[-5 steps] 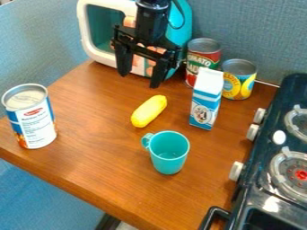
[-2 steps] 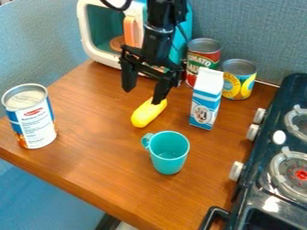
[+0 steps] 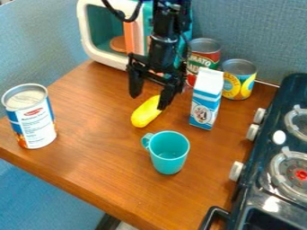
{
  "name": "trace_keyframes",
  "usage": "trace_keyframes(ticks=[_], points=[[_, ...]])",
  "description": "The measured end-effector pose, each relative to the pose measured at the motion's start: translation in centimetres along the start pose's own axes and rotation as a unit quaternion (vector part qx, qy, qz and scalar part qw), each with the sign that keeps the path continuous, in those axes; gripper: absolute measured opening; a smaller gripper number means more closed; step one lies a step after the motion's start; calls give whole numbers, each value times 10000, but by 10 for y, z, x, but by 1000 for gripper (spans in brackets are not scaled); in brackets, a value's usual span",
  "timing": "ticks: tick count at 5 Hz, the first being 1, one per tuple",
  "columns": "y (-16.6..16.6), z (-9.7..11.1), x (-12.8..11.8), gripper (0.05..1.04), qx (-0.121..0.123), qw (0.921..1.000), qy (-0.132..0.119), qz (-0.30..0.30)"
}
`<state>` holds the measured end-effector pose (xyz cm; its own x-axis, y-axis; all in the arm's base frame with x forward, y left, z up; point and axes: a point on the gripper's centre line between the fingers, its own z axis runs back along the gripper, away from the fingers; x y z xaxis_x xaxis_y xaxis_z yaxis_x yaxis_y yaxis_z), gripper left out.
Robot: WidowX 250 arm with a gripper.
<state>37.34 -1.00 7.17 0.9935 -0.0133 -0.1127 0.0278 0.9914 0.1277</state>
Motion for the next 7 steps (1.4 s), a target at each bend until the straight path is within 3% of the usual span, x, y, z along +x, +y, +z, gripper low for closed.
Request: trace_keyframes(ticks=[3,5,7], points=[[9,-11,10,997,-44,9997,-17,226],[14,-36,11,997,56,9985,351,422],[10,-42,15,965,-55,9990,351,261]])
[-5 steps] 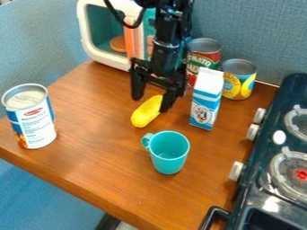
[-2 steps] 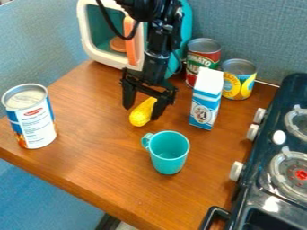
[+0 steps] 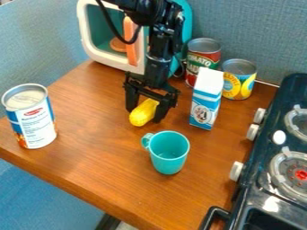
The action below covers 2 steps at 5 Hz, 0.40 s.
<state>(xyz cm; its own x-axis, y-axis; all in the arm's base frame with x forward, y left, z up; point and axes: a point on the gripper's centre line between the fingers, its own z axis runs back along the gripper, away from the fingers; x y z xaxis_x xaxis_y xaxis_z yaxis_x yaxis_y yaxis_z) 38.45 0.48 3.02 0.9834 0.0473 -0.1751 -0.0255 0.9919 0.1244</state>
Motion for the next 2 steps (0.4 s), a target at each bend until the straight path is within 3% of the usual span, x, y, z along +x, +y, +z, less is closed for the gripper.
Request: trace_keyframes(ticks=[1,2], points=[[-2,0,1,717,-89,9999,-44,34],[-6,-1,2,692,-272,9996,-109,-1]])
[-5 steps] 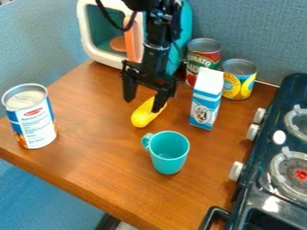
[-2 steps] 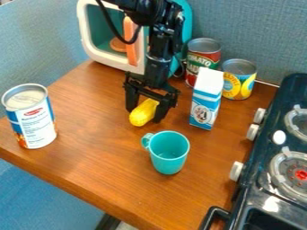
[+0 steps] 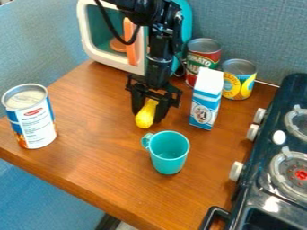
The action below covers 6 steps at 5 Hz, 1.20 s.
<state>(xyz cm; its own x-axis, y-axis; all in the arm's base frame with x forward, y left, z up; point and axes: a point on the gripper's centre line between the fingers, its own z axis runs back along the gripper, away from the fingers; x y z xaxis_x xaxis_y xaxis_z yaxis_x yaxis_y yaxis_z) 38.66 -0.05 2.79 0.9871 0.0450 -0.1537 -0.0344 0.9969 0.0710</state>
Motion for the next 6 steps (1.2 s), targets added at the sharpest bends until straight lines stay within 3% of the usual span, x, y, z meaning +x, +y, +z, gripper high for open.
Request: trace_keyframes(ticks=[2,3,4,5,6], points=[[8,-2,-4,692,-132,9998,64,140],[35,24,-13,692,-220,9987,-223,404],[71,58,-22,692,-128,9983,-512,261],[105,76,-23,692,-101,9990,-436,-74],[132,42,-15,692,-106,9997,166,-121]])
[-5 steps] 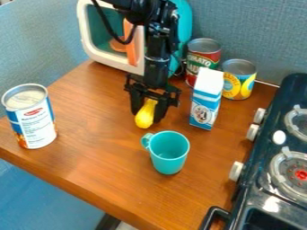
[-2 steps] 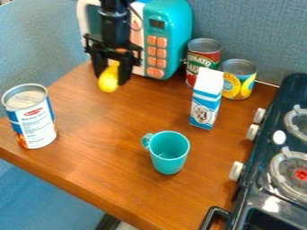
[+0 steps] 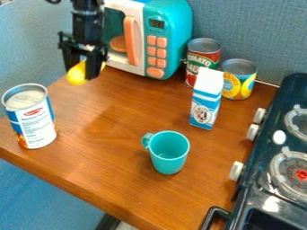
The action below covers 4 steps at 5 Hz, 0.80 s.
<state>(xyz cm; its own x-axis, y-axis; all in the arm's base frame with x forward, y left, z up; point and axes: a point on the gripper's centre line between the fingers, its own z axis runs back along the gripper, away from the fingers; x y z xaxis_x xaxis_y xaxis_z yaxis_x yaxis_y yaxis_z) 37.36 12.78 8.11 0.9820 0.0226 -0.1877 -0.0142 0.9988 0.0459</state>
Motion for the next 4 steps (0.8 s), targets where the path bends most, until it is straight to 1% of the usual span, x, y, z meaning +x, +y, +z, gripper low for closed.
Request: trace_keyframes(ticks=[1,2,3,4], points=[[16,-17,7,692,124,9994,322,77],[28,-30,7,692,142,9982,540,228],[30,-35,7,692,168,9976,618,266],[30,-35,7,692,169,9975,618,289]])
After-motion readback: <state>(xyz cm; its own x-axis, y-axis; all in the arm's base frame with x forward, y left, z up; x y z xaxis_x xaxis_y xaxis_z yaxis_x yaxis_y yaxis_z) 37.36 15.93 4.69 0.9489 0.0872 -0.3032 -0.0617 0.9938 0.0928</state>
